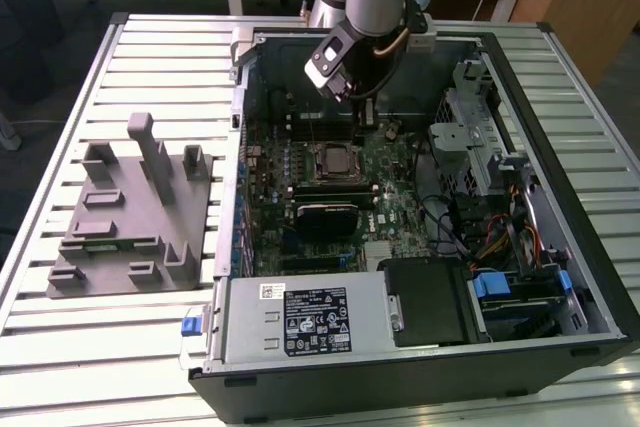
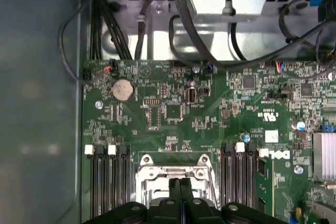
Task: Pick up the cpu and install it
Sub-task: 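Close the cpu cover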
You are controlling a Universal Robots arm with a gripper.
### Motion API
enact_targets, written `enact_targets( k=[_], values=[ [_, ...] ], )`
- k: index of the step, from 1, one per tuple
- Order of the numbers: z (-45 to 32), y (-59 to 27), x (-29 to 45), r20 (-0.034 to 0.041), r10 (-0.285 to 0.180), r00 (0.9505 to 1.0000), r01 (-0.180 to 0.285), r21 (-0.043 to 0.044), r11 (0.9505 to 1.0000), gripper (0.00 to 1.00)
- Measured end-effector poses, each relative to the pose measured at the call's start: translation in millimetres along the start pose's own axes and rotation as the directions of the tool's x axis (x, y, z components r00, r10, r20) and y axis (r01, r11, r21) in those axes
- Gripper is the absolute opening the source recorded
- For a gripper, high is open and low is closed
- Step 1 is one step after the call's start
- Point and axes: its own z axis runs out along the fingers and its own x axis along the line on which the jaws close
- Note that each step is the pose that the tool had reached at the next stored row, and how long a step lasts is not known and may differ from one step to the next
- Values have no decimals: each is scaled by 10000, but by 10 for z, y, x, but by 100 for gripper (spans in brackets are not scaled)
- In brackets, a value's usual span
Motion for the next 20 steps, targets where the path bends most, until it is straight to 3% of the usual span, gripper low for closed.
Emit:
enact_targets(
  k=[16,20],
  values=[
    [47,-297,-5,-1,1,10000,-1,0,10000,11],
    [49,-309,-6,3,-246,9997,246,-1,9997,11]
  ],
)
